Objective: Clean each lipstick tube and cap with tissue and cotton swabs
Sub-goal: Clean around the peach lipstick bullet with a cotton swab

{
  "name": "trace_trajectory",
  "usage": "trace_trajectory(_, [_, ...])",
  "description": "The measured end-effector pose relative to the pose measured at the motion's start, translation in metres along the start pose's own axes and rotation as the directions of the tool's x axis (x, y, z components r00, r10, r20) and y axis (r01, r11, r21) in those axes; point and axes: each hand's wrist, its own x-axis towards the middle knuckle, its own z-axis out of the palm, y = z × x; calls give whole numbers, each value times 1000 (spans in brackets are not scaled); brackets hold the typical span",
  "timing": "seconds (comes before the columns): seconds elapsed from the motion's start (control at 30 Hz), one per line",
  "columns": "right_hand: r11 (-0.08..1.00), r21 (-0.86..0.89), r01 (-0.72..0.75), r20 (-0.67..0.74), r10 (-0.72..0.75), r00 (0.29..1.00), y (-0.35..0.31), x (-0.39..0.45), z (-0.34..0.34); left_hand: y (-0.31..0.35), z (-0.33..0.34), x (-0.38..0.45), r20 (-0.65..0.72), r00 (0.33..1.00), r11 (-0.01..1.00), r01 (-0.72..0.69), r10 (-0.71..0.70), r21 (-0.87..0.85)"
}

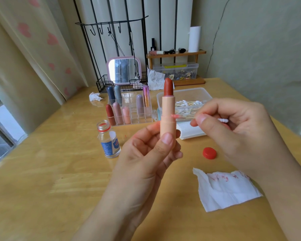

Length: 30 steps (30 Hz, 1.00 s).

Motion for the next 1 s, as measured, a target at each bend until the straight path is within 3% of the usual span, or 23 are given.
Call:
trace_trajectory(0.2, [1000,-18,12,75,-10,997,0,-3,4,0,1,1,-13,1000,1000,-8,8,-6])
trace_trajectory(0.37, [999,-27,39,-8,-40,999,0,-1,0,1,2,0,-4,1000,1000,0,0,-5])
trace_trajectory(0.5, [998,20,56,92,-58,994,-2,-4,7,0,2,0,14,1000,1000,12,-12,-11])
trace_trajectory(0.63, [999,-11,47,8,-46,999,-1,-2,2,-2,3,-1,41,998,994,53,-50,-95])
trace_trajectory(0.73, [998,9,59,24,-59,998,-2,-2,4,-3,3,0,48,995,985,91,-85,-150])
trace_trajectory(1.0, [997,-4,81,61,-80,995,-1,-4,9,-7,-2,2,193,973,966,165,-127,-198])
